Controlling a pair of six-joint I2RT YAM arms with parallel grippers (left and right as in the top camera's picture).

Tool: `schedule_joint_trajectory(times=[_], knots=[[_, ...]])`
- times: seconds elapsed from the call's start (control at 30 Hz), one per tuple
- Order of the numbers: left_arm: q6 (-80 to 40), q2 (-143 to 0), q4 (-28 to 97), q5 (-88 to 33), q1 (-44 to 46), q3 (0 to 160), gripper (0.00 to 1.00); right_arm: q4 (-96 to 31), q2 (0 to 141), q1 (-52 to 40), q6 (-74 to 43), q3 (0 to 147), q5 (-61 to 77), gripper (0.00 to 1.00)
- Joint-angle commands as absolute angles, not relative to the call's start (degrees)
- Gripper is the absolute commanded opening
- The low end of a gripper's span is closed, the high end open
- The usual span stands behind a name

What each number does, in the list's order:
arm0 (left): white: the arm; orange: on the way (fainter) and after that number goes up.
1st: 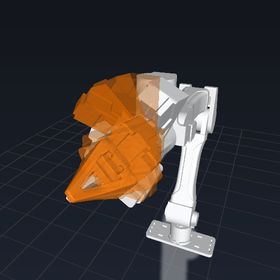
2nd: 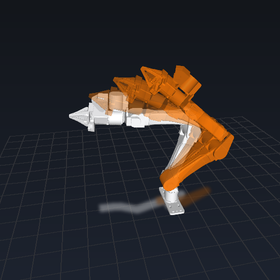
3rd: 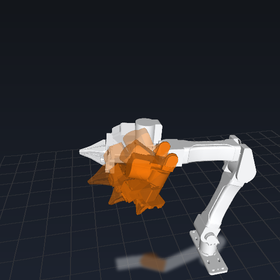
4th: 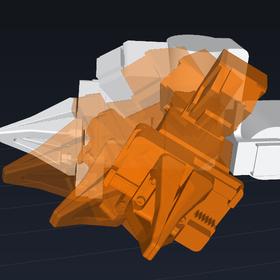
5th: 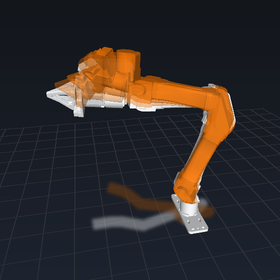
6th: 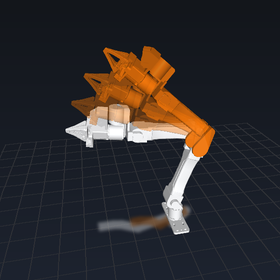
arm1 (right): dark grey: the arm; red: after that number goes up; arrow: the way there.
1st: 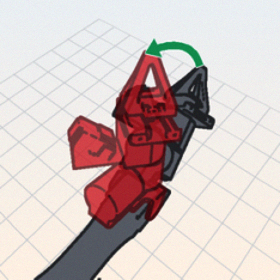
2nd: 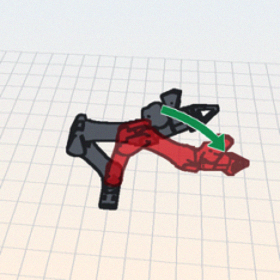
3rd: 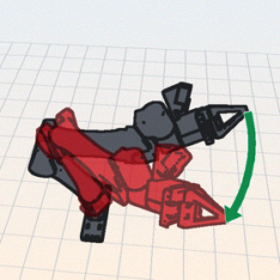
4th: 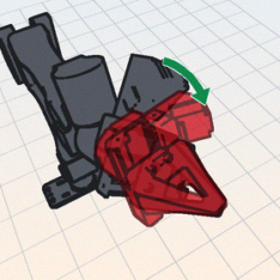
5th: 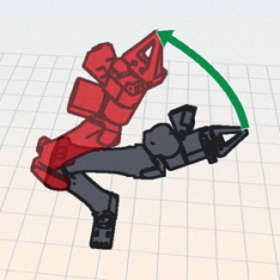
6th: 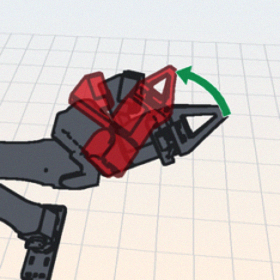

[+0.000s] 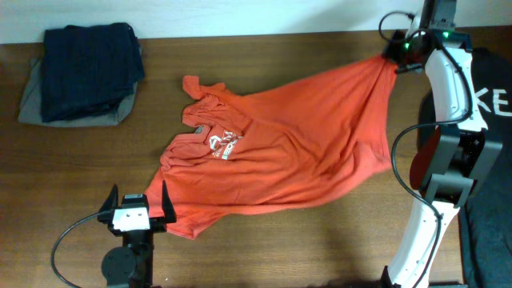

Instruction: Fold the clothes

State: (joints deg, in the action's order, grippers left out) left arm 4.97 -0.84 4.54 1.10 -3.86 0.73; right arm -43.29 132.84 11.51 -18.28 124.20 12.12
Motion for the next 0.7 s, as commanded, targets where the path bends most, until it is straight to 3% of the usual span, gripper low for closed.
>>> schedule_joint_trajectory(times=[0.0, 0.1, 0.17, 0.27, 0.67], knots=[[5.72, -0.40, 4.67, 1.30, -4.19, 0.51, 0.99, -39.57, 132.73, 11.31, -23.09, 125.14, 11.92, 0.04], [5.72, -0.40, 4.67, 1.30, -4.19, 0.51, 0.99, -36.86, 133.25, 11.31, -23.29, 125.16, 11.11, 0.10], [5.72, -0.40, 4.67, 1.30, -4.19, 0.51, 0.99, -36.86, 133.53, 11.31, -23.29, 125.16, 8.75, 0.27], [5.72, -0.40, 4.67, 1.30, -4.19, 0.51, 0.99, -38.35, 133.78, 11.55, -22.92, 125.16, 6.13, 0.96], [5.72, -0.40, 4.67, 1.30, -4.19, 0.51, 0.99, -60.77, 131.00, 15.42, -22.81, 129.69, 5.39, 0.99]])
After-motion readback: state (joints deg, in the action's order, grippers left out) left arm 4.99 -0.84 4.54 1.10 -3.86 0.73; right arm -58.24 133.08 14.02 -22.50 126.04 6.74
